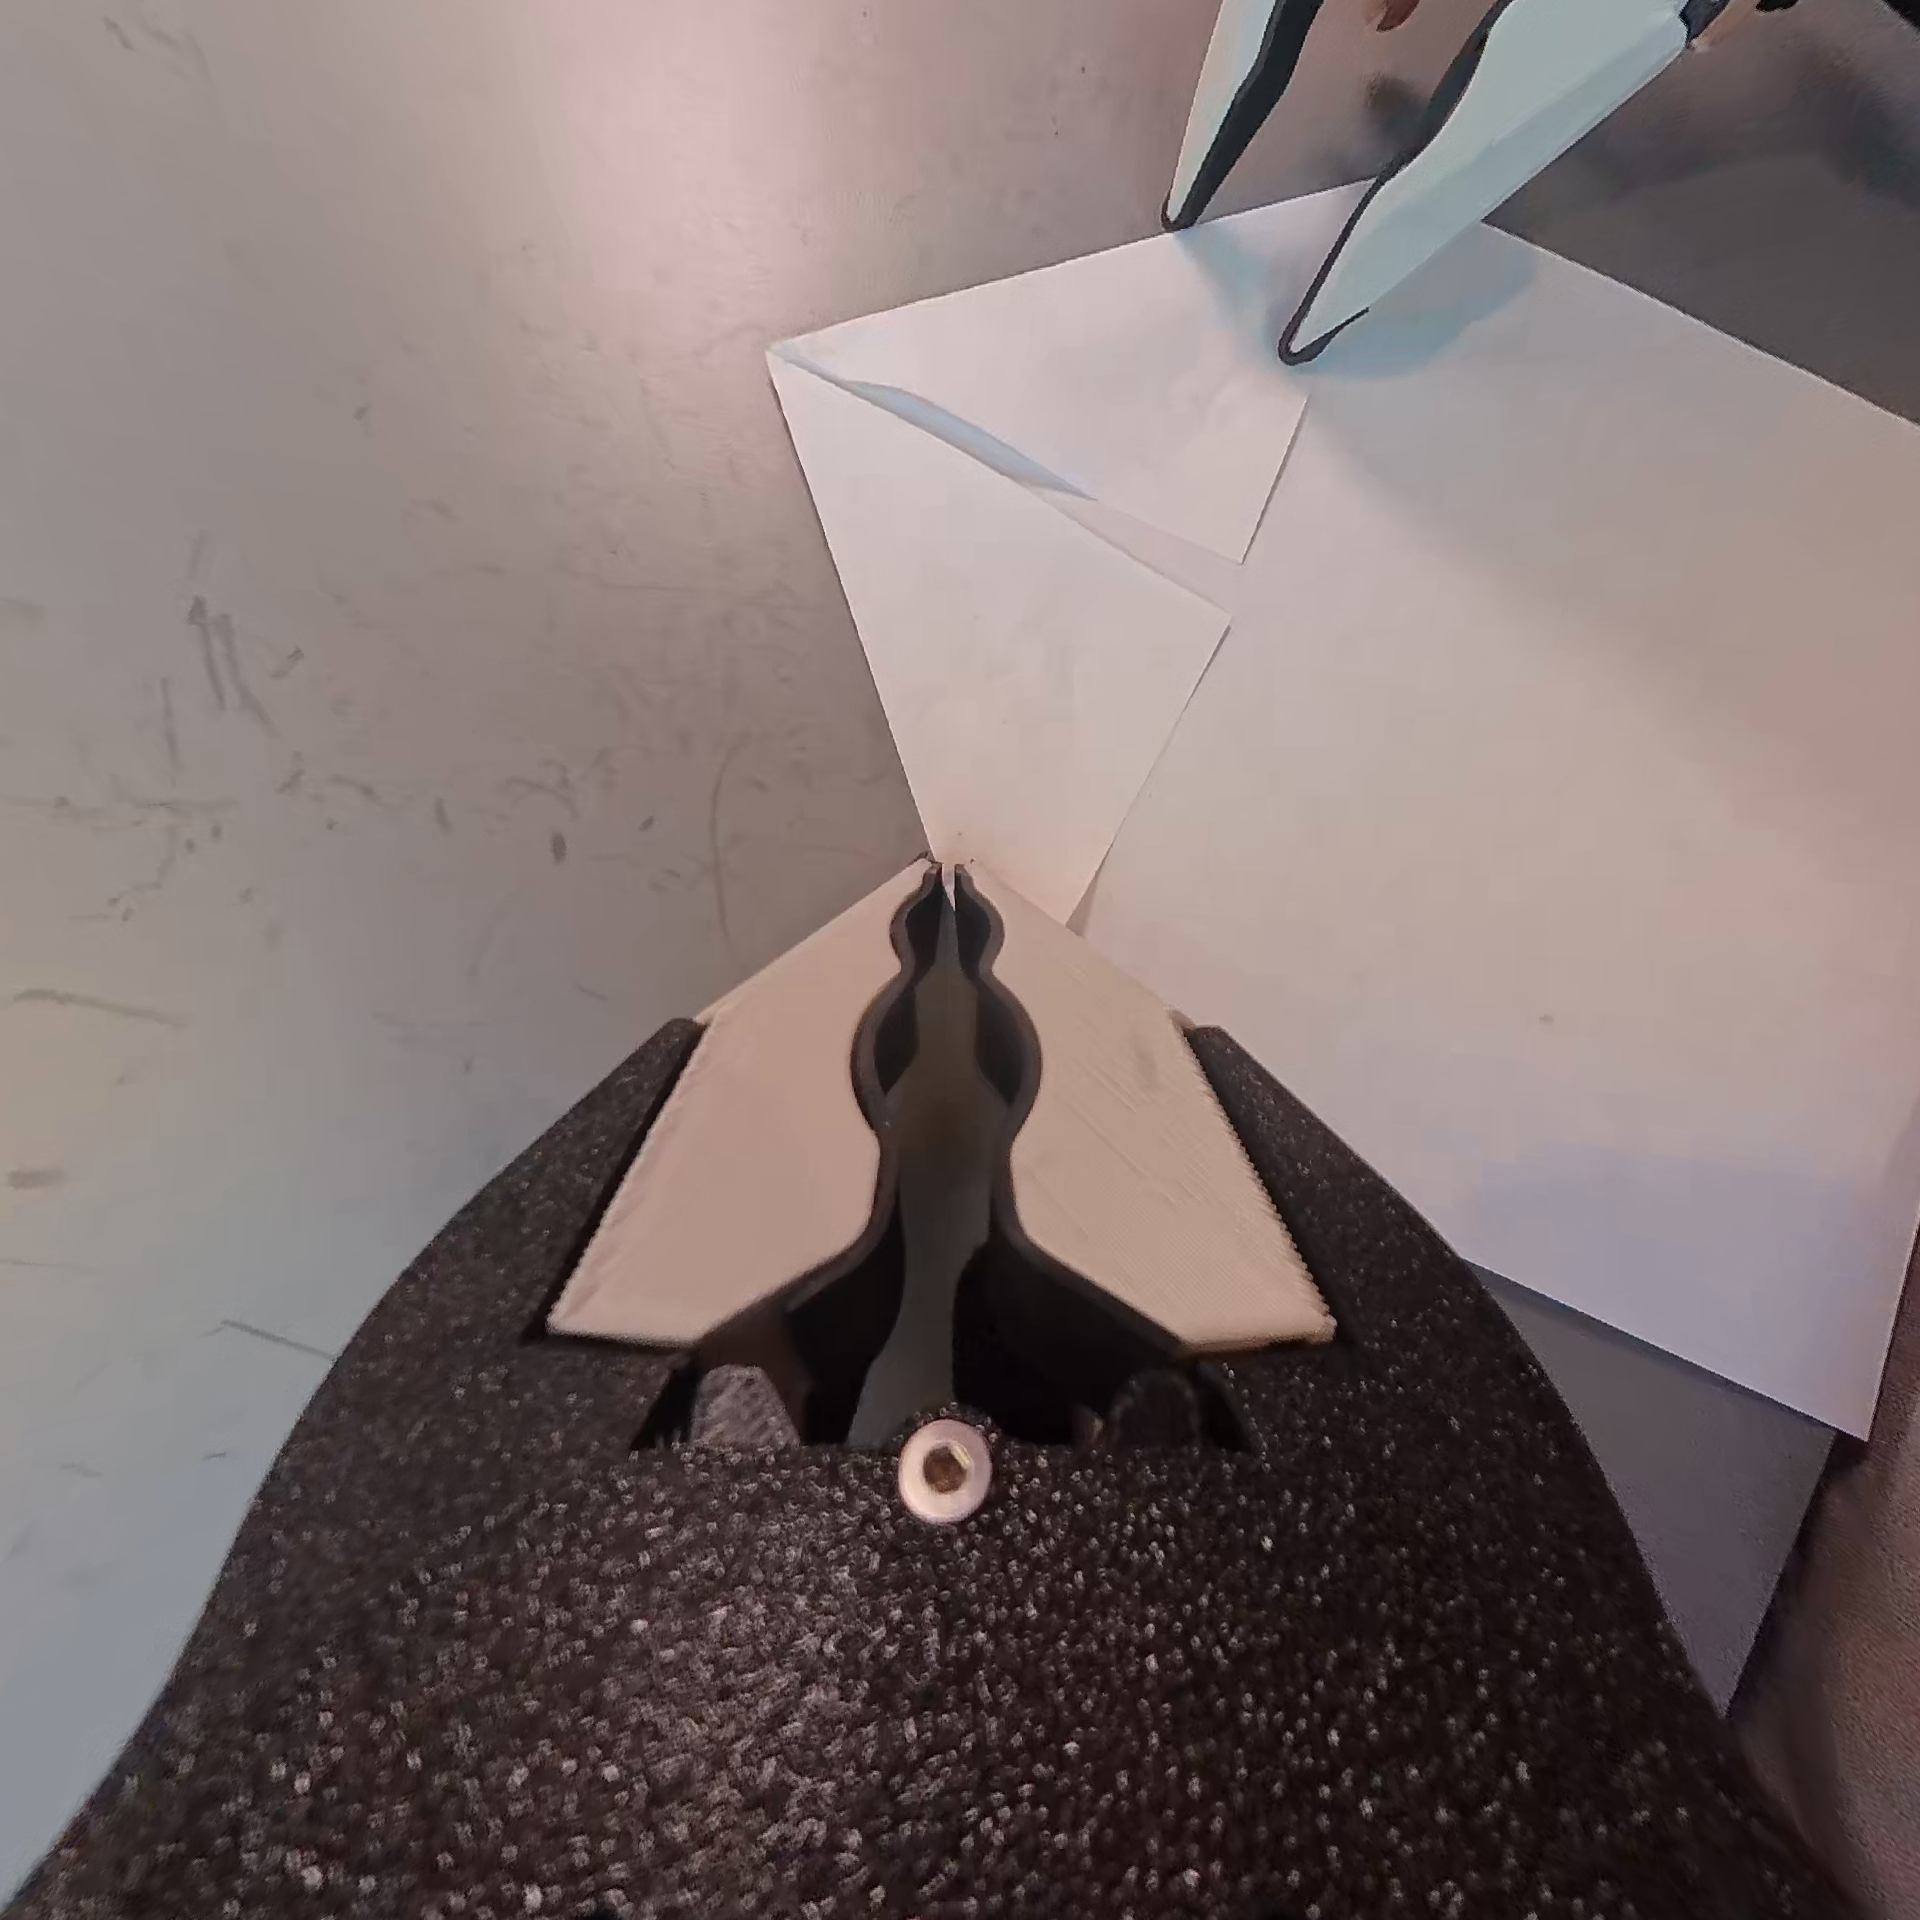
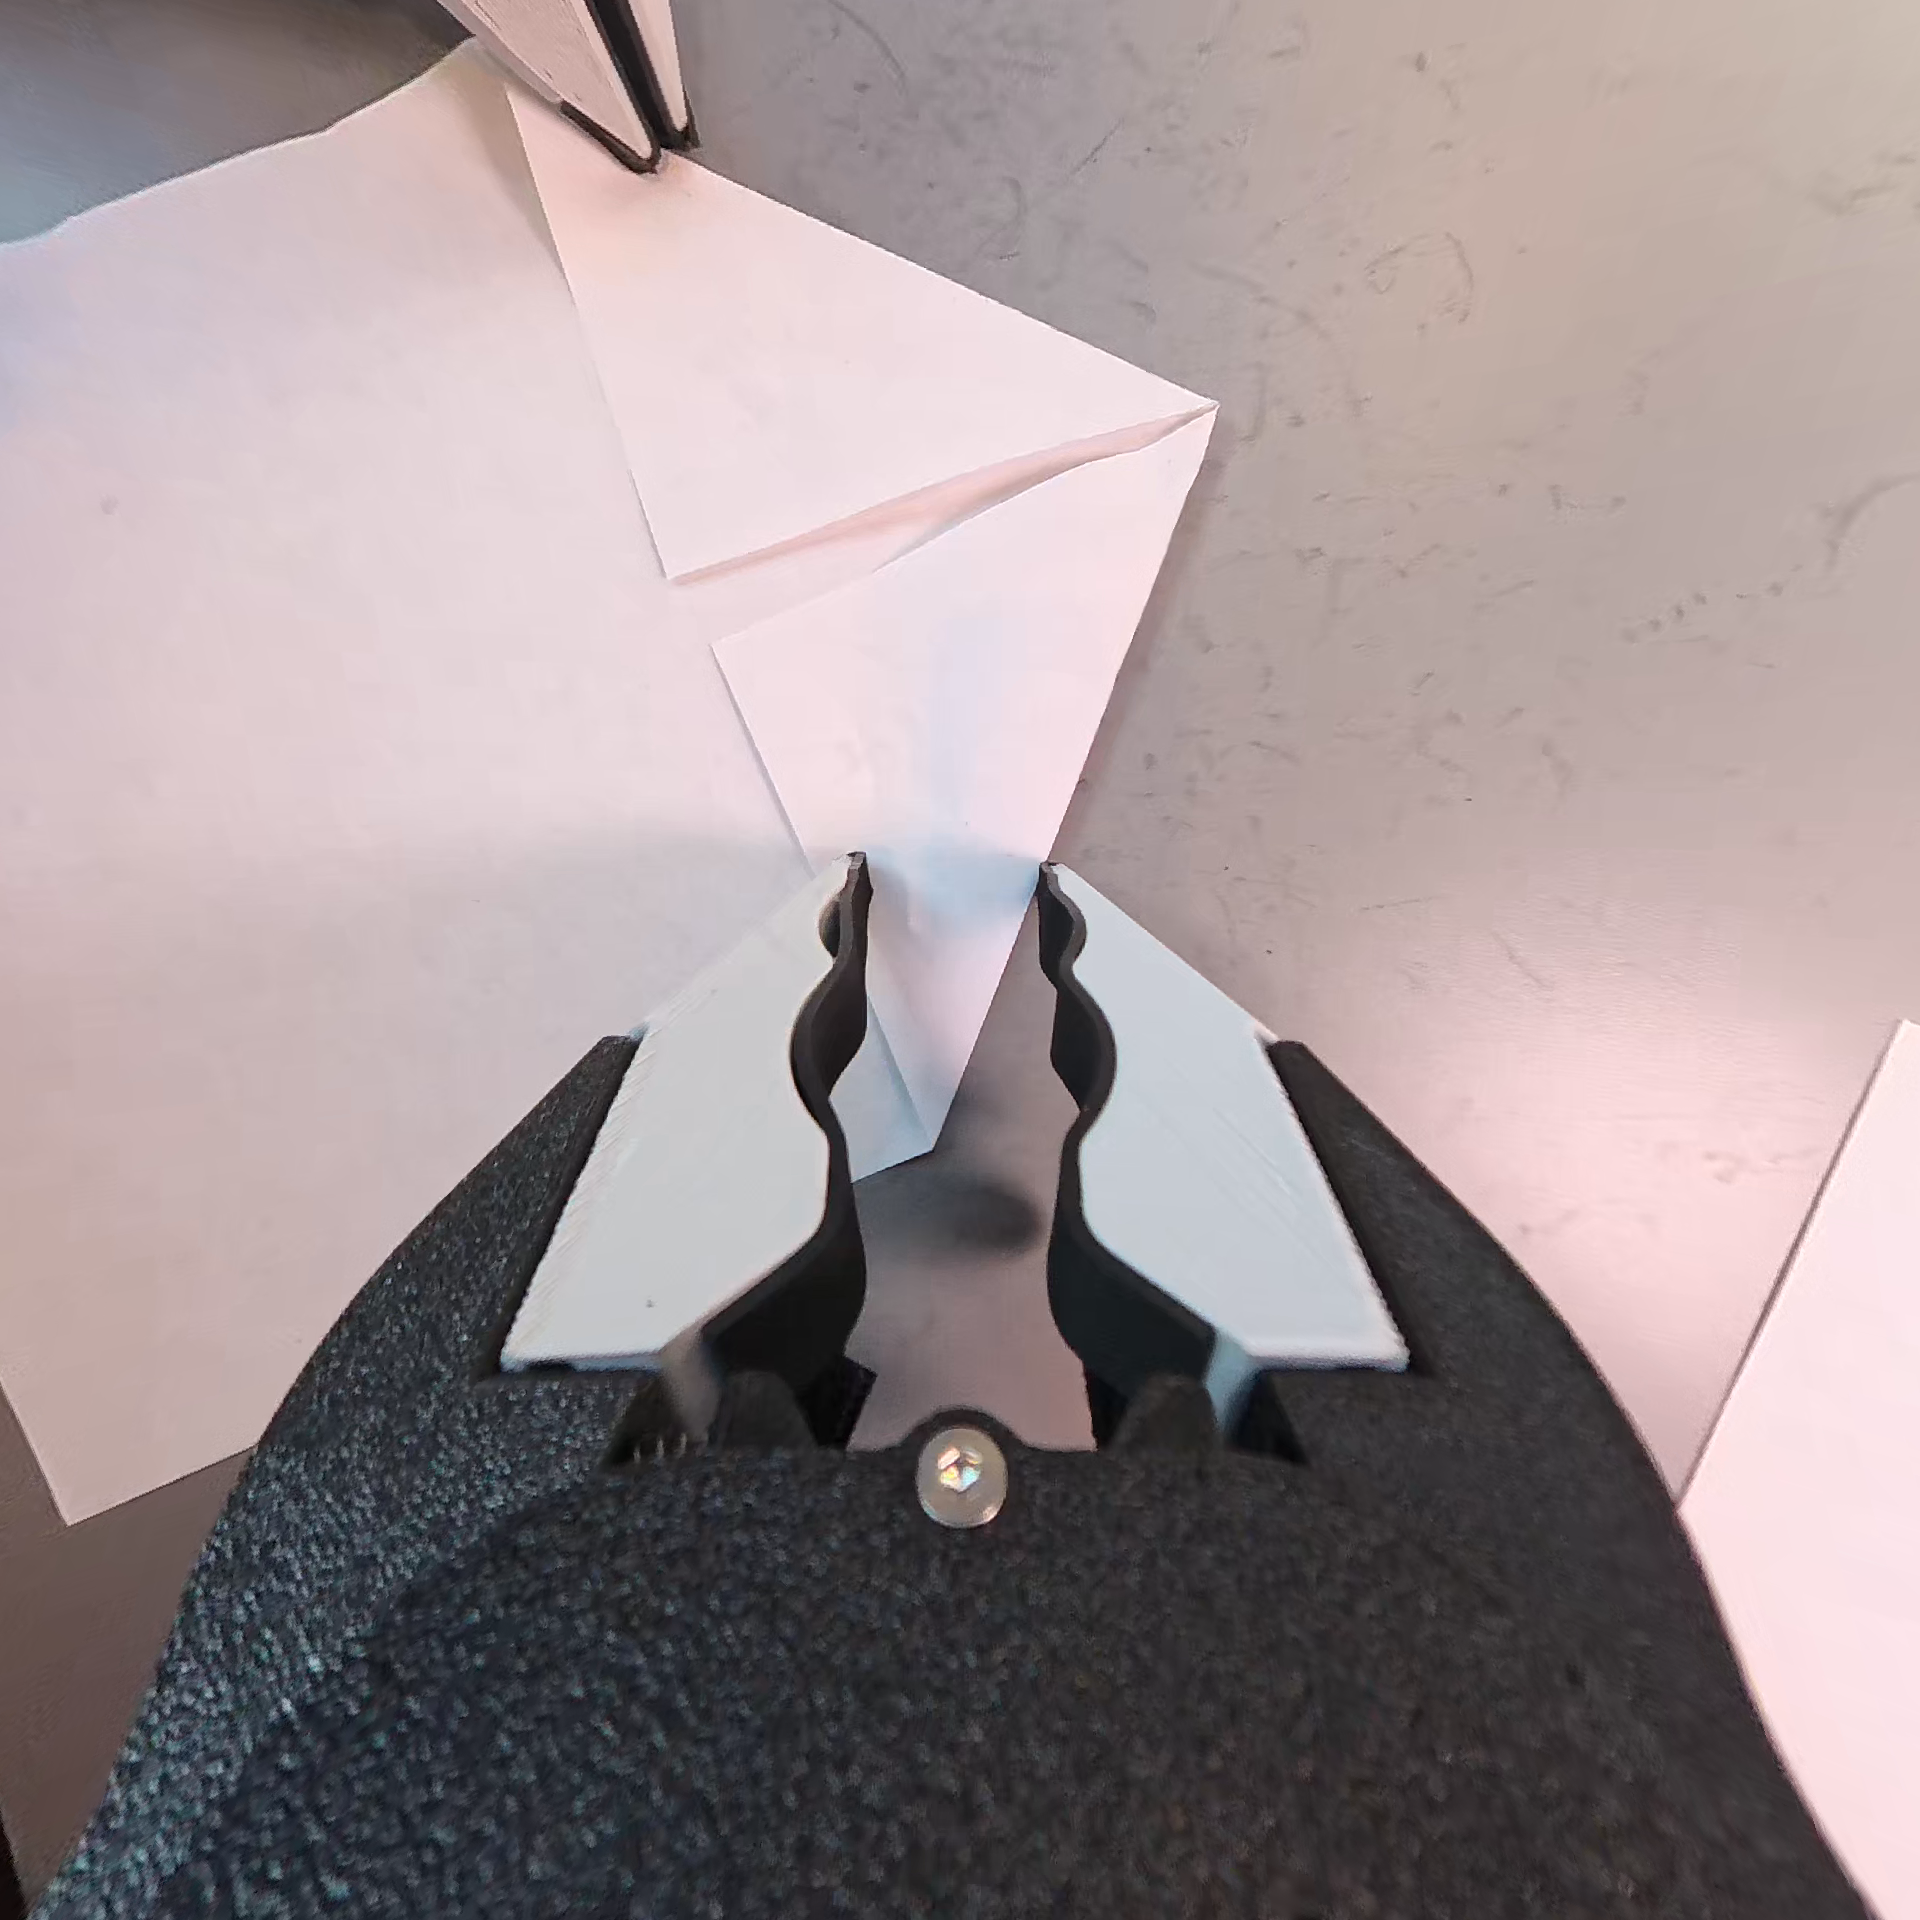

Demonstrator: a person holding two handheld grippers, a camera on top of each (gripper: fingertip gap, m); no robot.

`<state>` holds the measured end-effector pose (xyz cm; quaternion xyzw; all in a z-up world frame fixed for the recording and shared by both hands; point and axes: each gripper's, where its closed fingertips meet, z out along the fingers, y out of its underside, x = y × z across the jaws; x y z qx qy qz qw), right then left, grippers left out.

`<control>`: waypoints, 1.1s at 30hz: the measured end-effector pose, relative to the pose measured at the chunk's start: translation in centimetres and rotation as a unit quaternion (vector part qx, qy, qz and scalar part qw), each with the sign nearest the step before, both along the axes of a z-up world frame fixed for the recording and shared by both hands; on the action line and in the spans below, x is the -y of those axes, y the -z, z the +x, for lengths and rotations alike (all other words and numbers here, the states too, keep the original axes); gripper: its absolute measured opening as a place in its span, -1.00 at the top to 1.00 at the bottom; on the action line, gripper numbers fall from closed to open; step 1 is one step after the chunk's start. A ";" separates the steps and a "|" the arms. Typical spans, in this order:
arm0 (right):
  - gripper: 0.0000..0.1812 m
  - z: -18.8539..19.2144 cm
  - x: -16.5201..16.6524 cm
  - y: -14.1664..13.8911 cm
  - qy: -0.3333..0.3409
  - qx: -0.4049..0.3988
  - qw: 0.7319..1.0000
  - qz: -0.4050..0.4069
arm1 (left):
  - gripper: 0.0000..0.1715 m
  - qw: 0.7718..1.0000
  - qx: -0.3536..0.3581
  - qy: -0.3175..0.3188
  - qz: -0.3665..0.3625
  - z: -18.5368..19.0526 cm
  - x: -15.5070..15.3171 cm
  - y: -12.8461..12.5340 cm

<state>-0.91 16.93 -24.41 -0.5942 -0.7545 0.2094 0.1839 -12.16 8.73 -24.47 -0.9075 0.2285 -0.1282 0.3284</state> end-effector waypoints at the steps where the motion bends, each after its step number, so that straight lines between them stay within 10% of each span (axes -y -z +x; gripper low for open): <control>1: 0.66 0.0 0.0 0.0 0.002 0.000 1.000 -0.001 | 0.98 1.000 -0.001 -0.001 0.002 0.0 0.0 0.0; 33: 0.68 0.1 0.1 -0.1 0.041 -0.019 0.998 -0.035 | 0.78 0.998 0.069 -0.006 -0.010 -0.1 -1.2 -1.2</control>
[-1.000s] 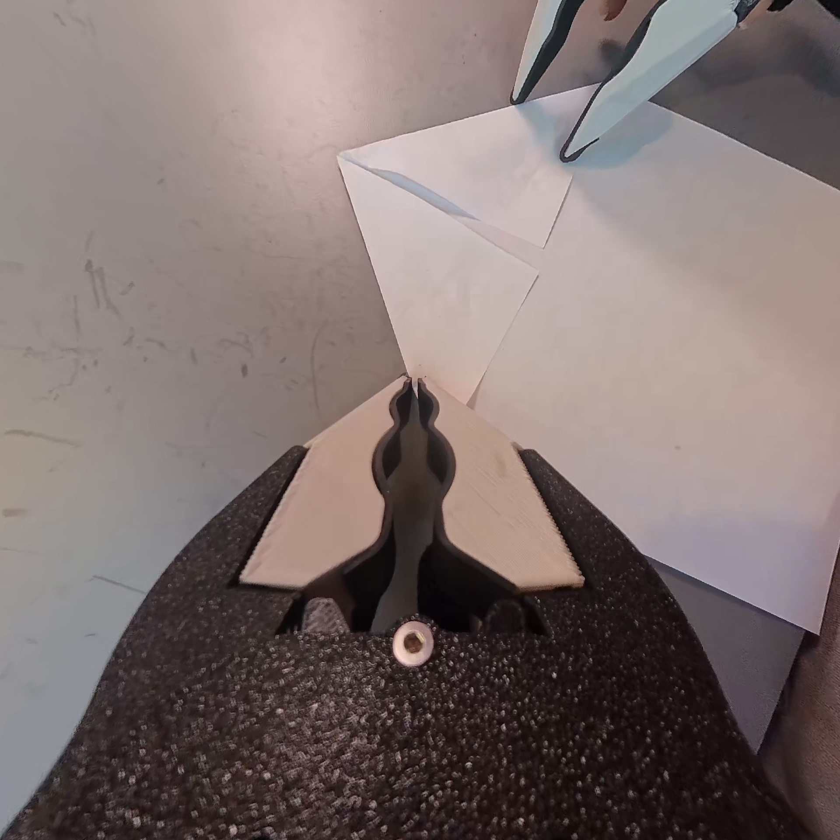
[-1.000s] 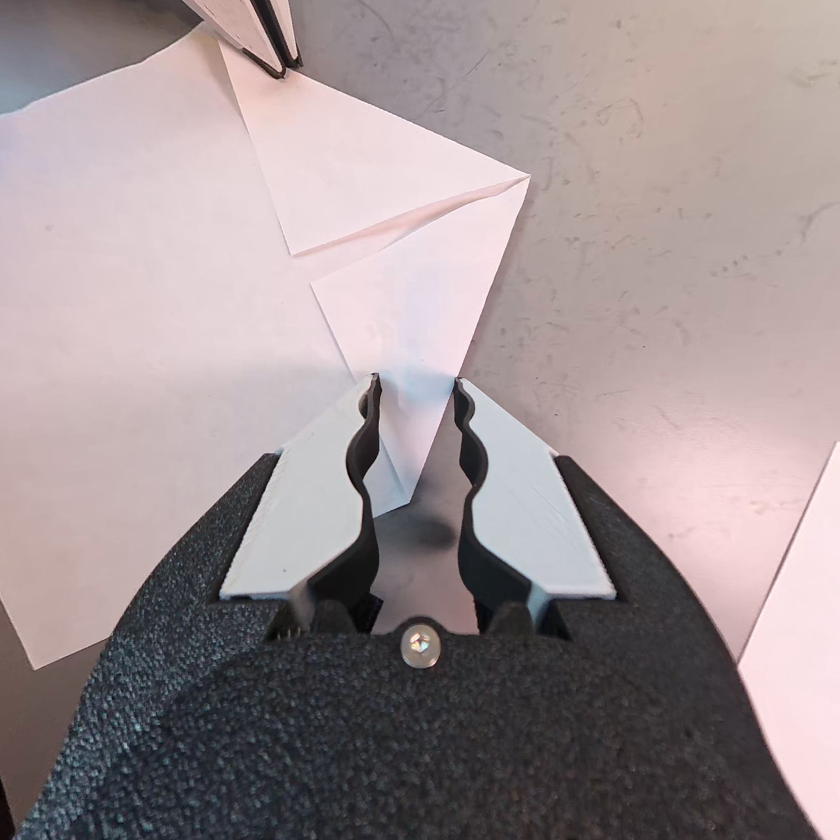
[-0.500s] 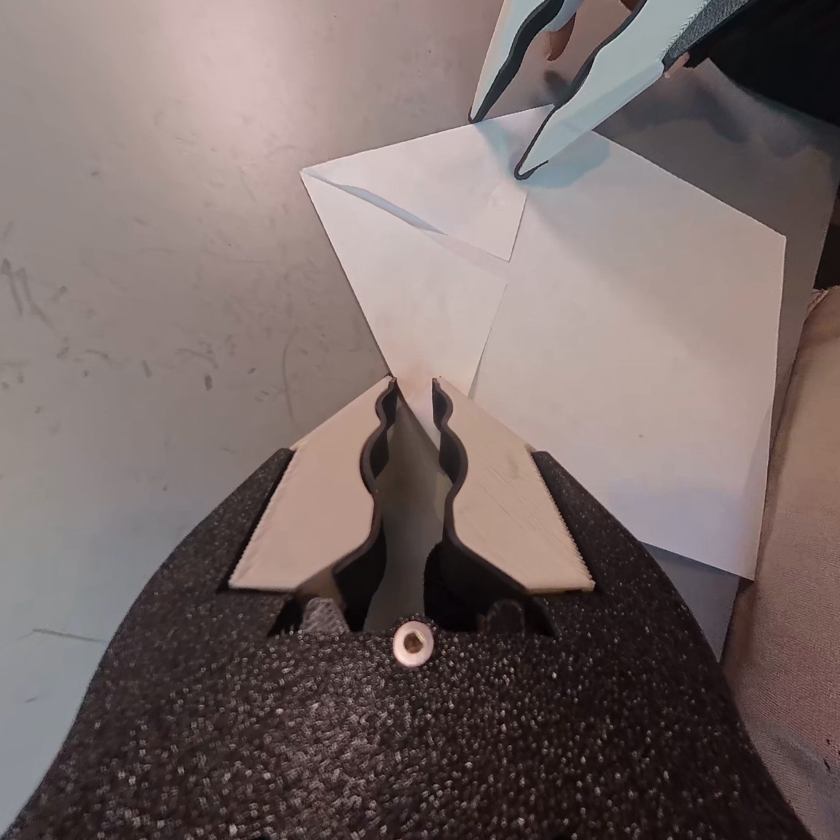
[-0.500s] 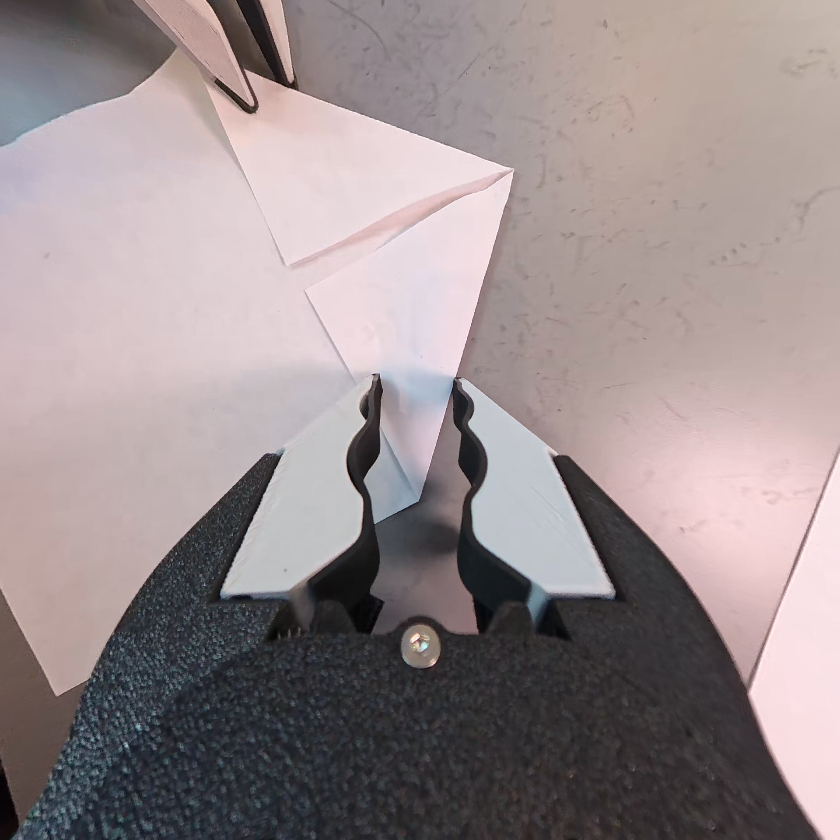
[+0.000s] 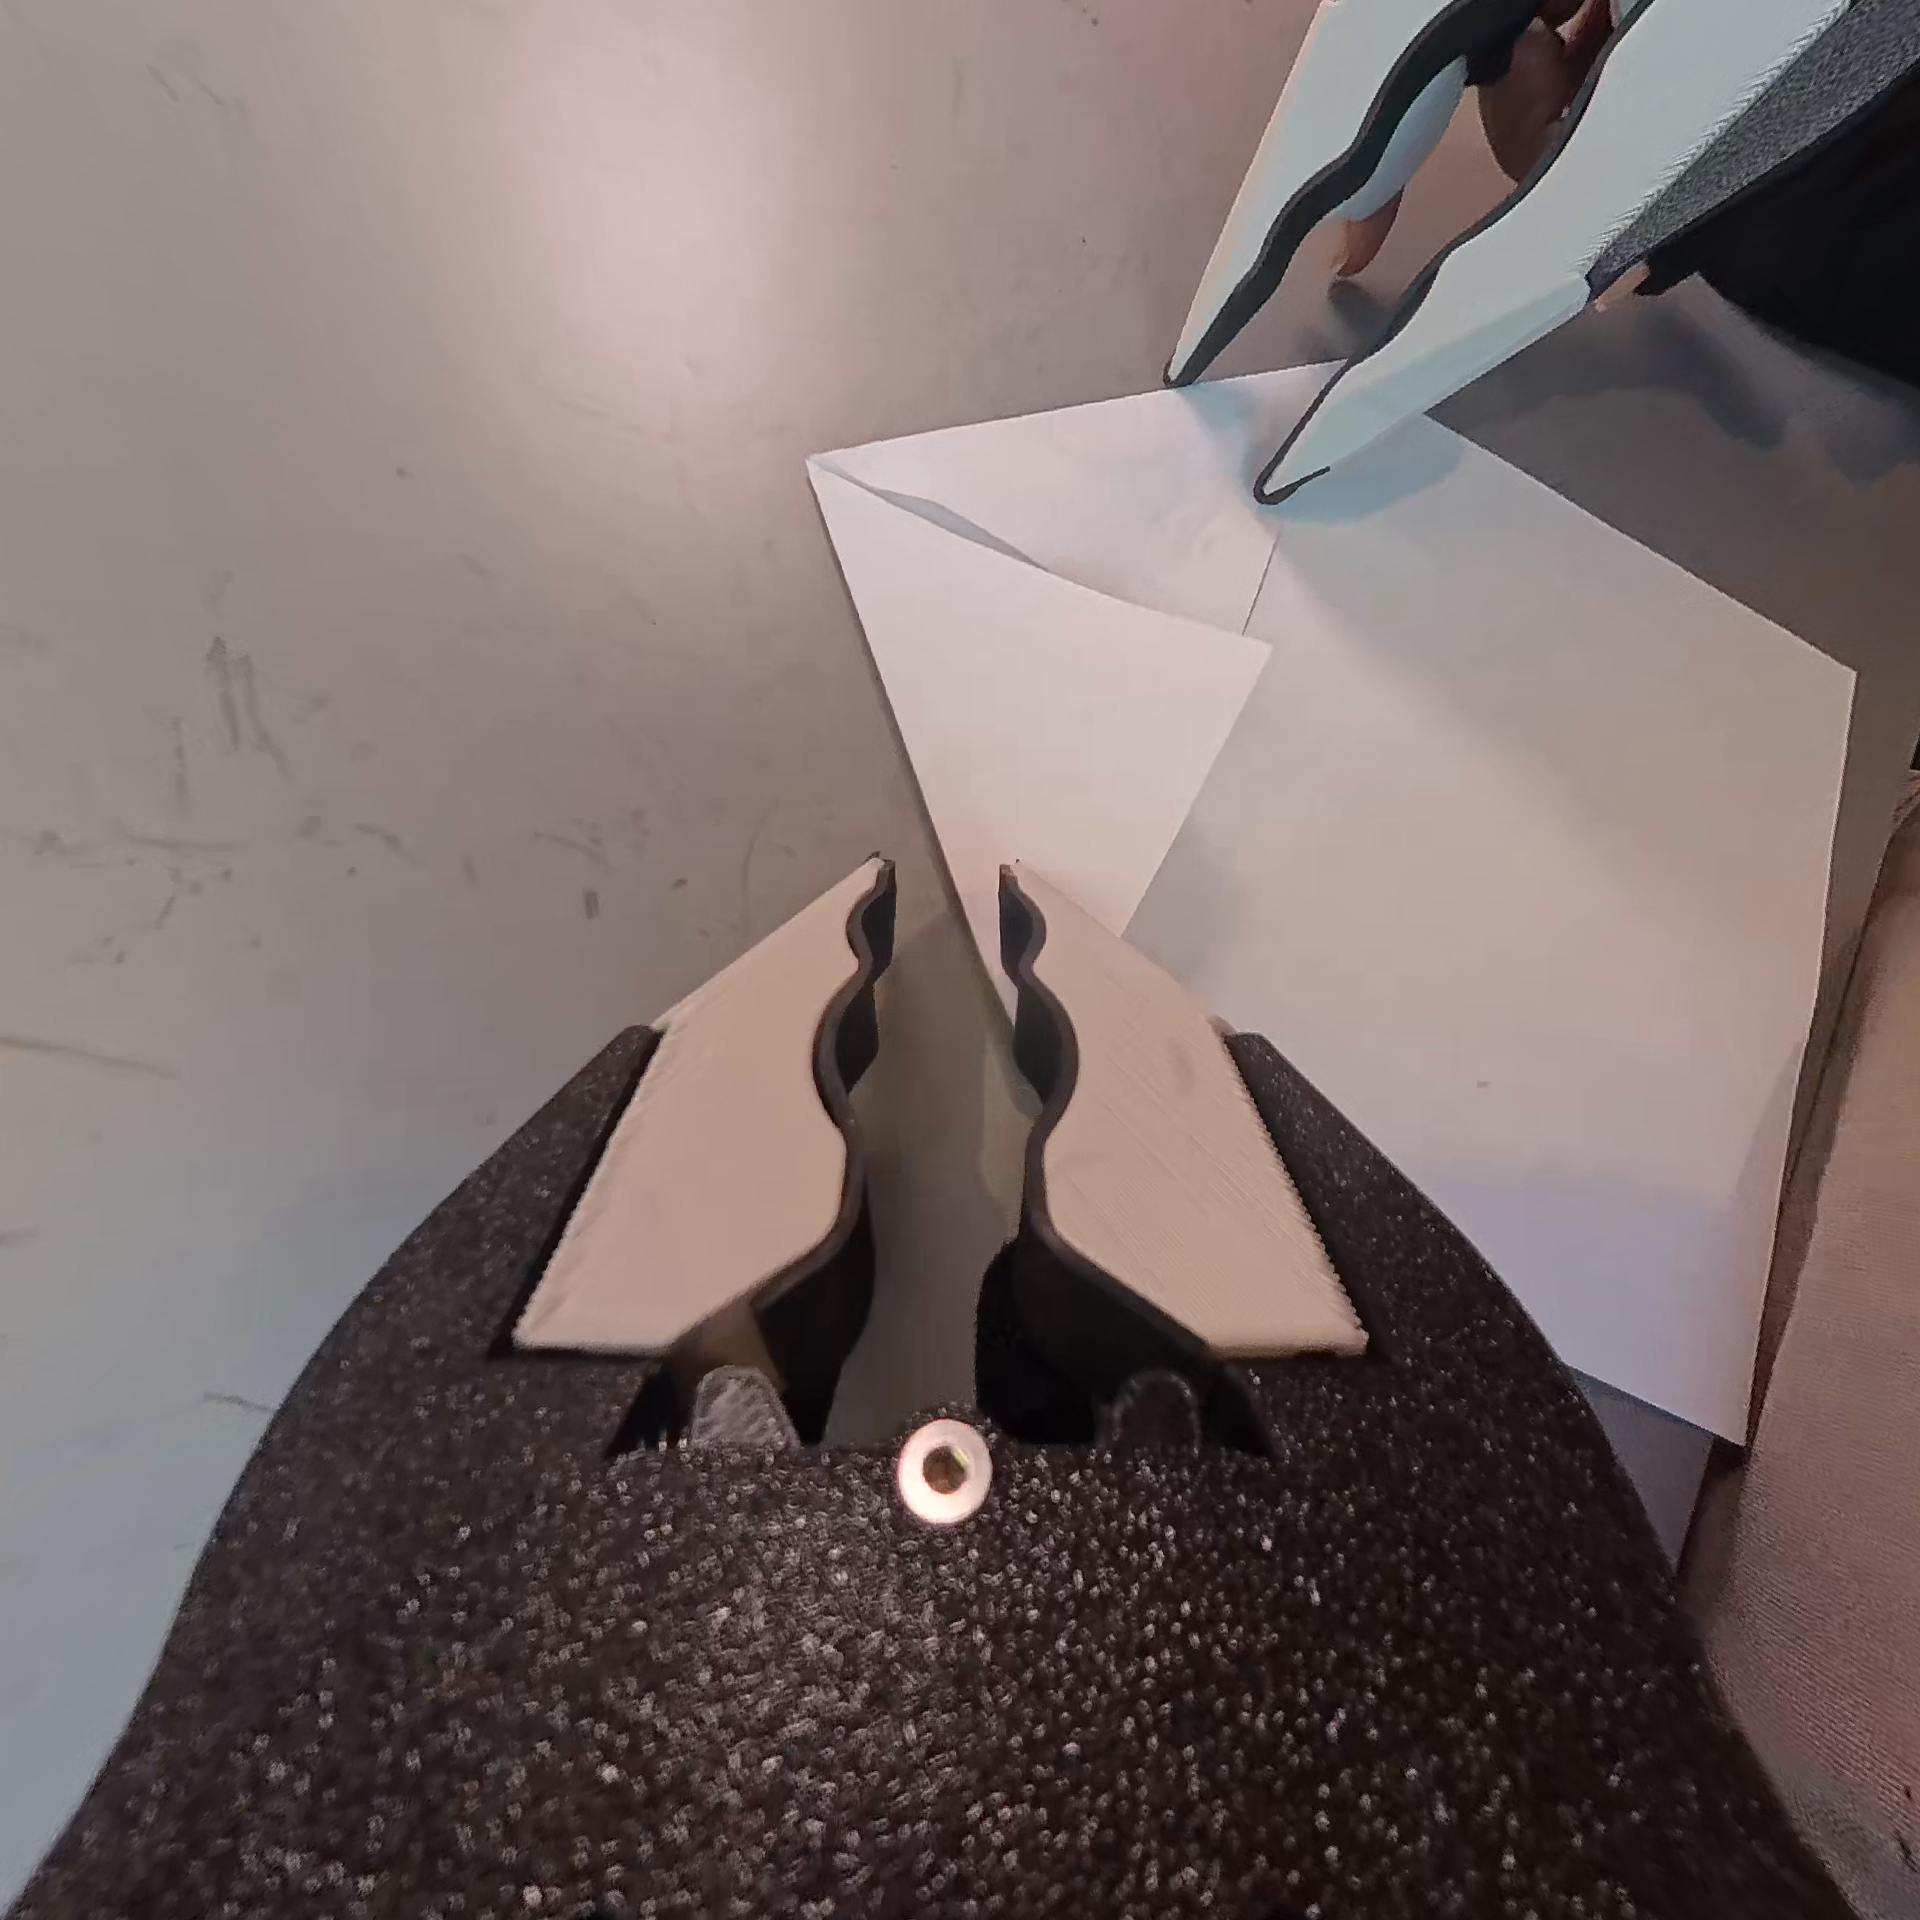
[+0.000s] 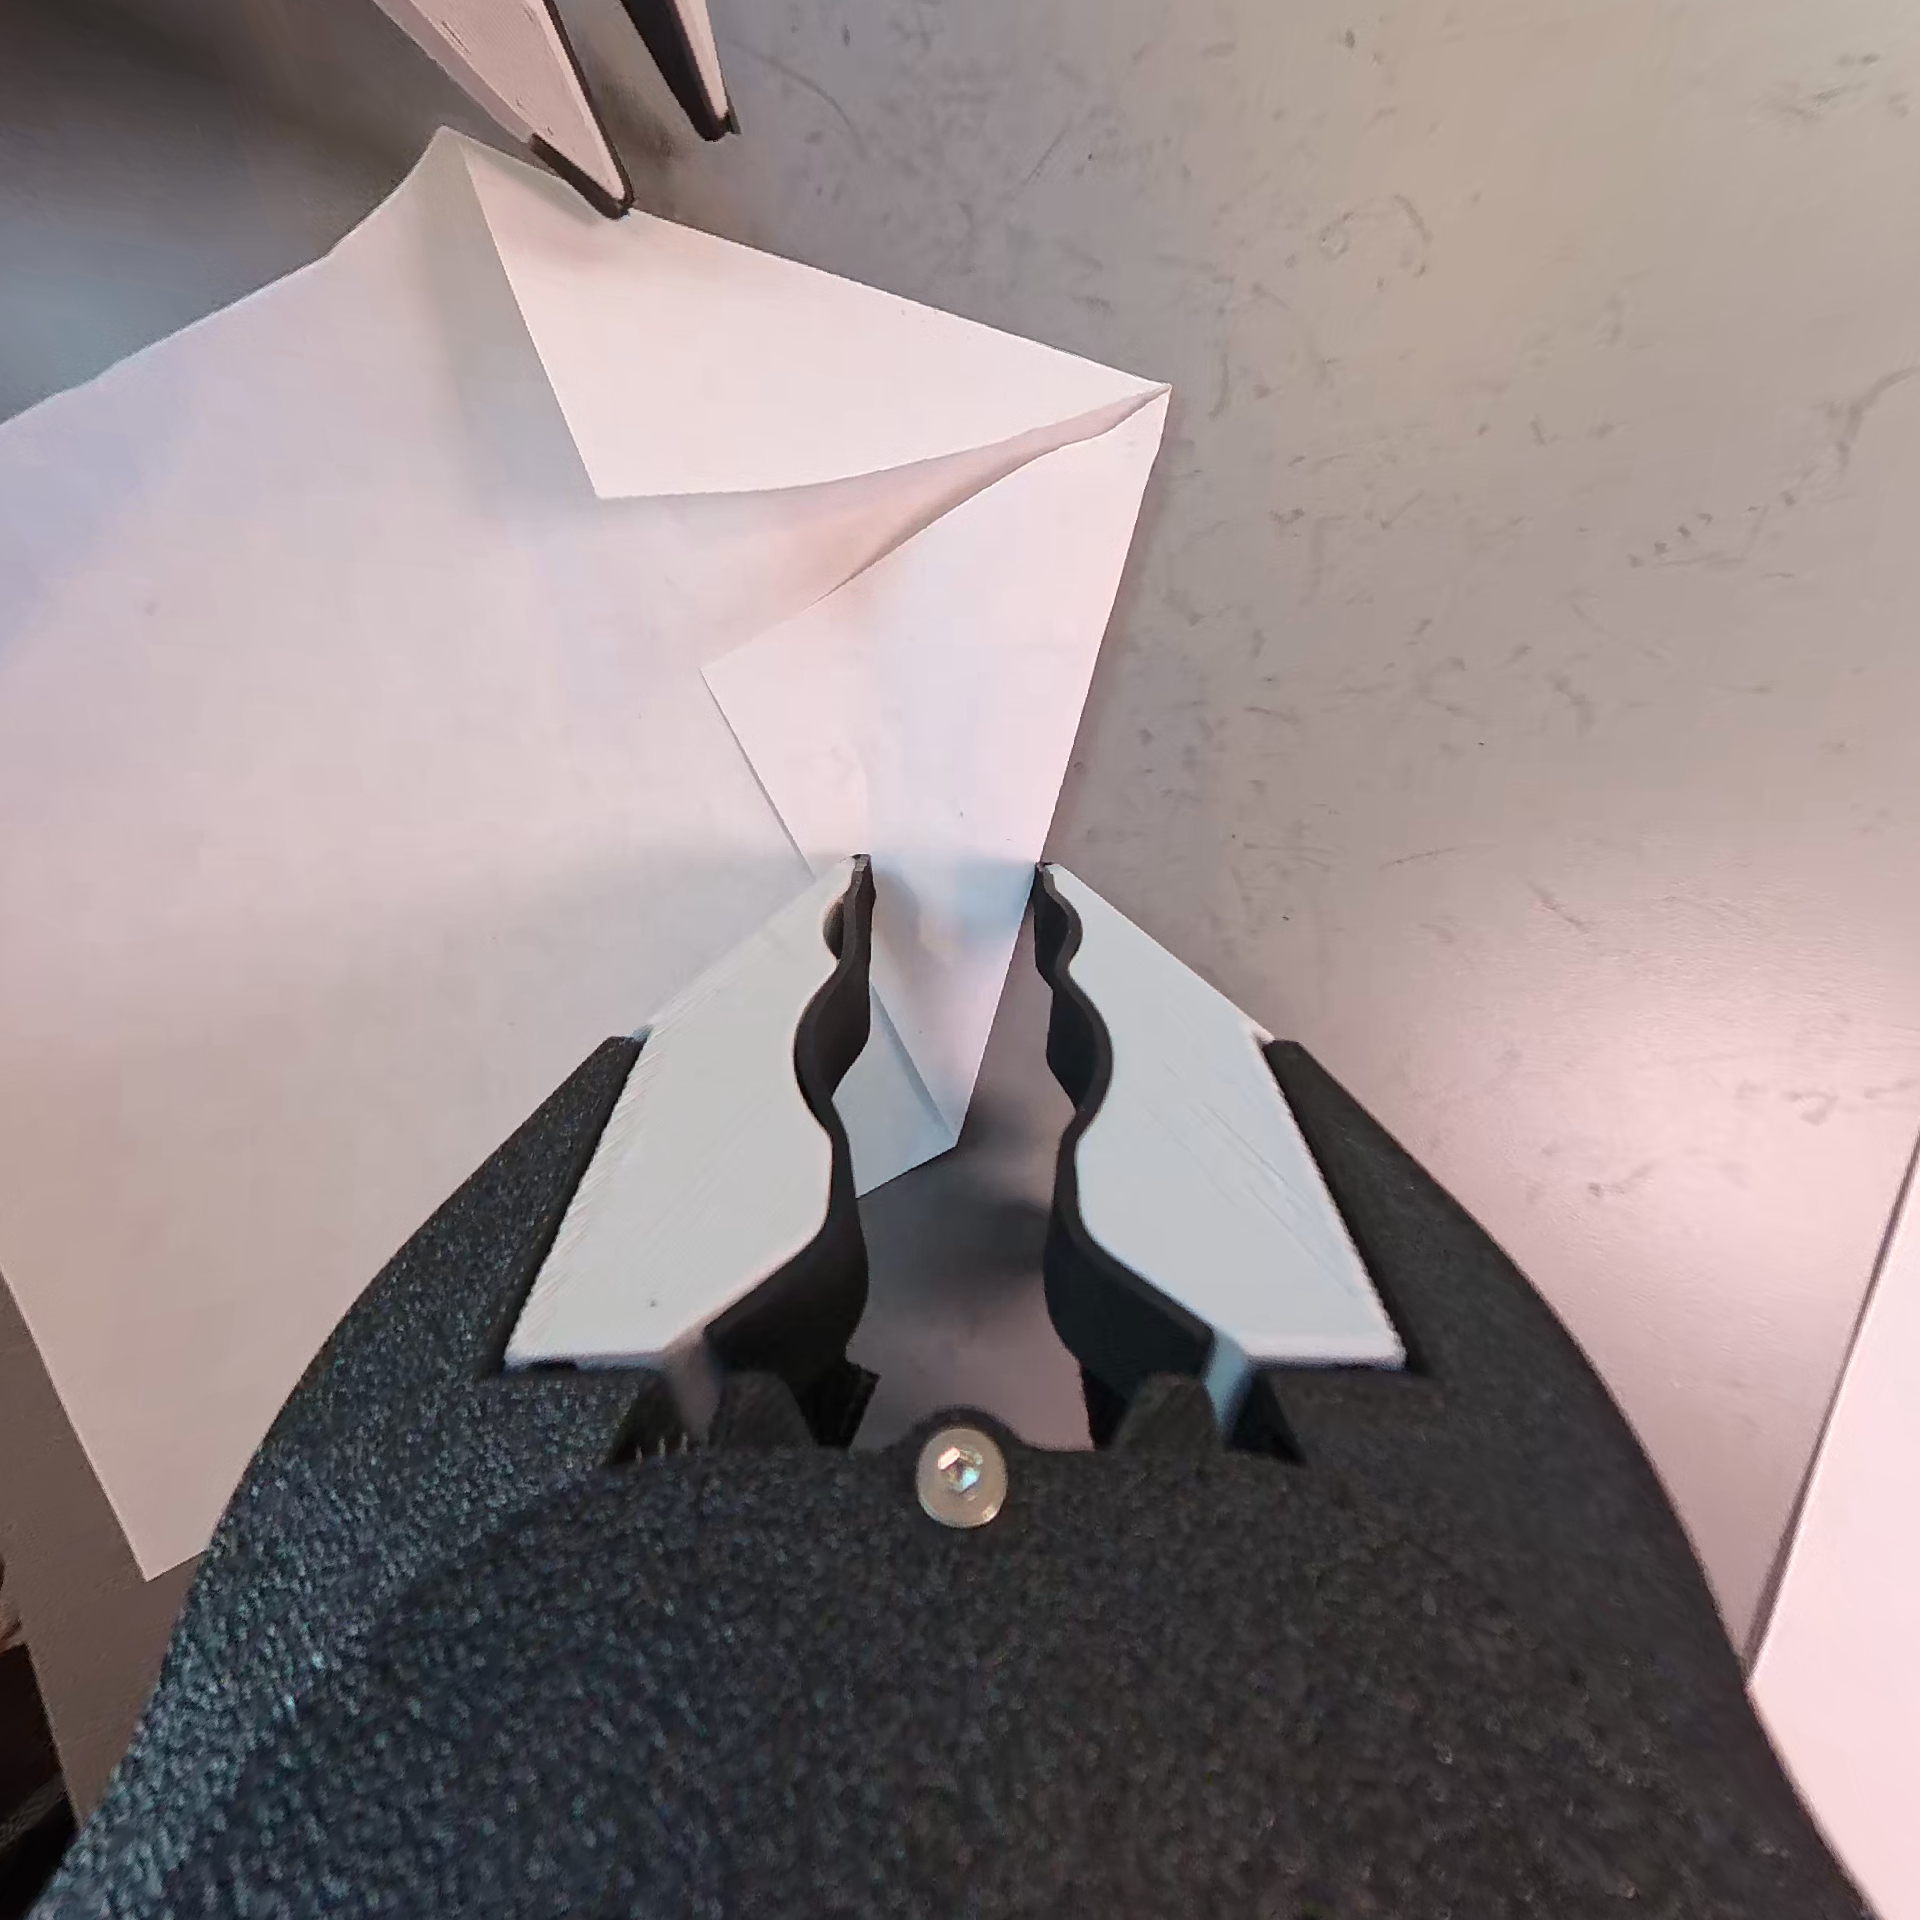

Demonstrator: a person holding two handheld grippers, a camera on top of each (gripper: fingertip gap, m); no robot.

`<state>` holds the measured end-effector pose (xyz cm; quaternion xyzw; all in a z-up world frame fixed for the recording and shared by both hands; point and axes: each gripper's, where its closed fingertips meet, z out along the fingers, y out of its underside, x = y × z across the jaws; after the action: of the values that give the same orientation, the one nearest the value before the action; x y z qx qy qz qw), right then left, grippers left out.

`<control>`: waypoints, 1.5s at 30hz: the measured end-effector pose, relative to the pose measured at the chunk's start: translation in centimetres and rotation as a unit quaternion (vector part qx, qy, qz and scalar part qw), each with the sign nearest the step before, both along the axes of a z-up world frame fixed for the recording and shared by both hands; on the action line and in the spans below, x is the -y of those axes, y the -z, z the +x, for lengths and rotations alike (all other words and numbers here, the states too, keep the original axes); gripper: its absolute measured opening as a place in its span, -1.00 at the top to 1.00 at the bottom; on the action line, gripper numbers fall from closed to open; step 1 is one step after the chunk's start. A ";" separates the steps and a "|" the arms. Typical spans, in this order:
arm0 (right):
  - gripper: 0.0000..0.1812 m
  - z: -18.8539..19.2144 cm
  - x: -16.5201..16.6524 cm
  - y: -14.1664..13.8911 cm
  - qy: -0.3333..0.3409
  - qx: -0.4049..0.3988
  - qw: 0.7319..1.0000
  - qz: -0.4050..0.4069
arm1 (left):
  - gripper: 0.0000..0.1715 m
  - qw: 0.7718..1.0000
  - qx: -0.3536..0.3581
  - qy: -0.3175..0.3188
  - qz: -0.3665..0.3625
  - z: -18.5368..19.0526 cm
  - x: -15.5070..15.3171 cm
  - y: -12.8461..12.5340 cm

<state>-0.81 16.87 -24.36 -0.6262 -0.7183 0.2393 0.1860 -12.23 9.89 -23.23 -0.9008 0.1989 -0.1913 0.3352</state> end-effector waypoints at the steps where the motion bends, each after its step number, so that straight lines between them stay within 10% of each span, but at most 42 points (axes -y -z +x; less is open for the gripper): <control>1: 0.69 0.0 0.0 0.0 0.000 -0.001 1.000 0.001 | 0.76 1.000 0.000 0.004 -0.008 -0.1 0.0 0.2; 10: 0.96 -0.2 -0.1 -0.9 -0.003 -0.055 0.998 -0.003 | 0.68 1.000 -0.005 0.020 -0.004 0.8 -0.9 0.8; 19: 0.75 -0.2 1.2 -1.6 0.038 -0.038 0.985 -0.166 | 0.74 0.994 -0.086 0.030 0.059 1.2 -0.5 1.2; 23: 0.90 -1.4 1.6 -5.7 0.067 -0.117 0.925 -0.354 | 0.74 0.996 -0.066 0.024 0.058 1.2 -0.5 1.2; 27: 0.75 0.8 2.4 -2.0 0.051 -0.020 0.949 -0.311 | 0.74 0.995 -0.073 0.019 0.063 1.2 -0.5 1.3; 35: 0.99 -0.1 3.8 -4.9 0.056 -0.093 0.912 -0.396 | 0.73 0.996 -0.069 0.007 0.064 0.9 -0.4 1.1; 41: 0.99 -0.6 0.0 -12.4 -0.036 -0.088 0.991 -0.092 | 0.58 0.984 -0.035 -0.006 0.172 -1.7 -2.3 -7.7; 45: 0.99 -1.5 -3.1 -19.4 -0.104 -0.028 0.970 0.217 | 0.47 0.950 -0.074 0.011 0.303 -3.1 -3.2 -17.6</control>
<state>-2.27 19.98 -4.93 -0.4853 -0.8089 0.1132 0.3121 -15.31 13.11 -5.66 -0.7664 0.2815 -0.0590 0.5744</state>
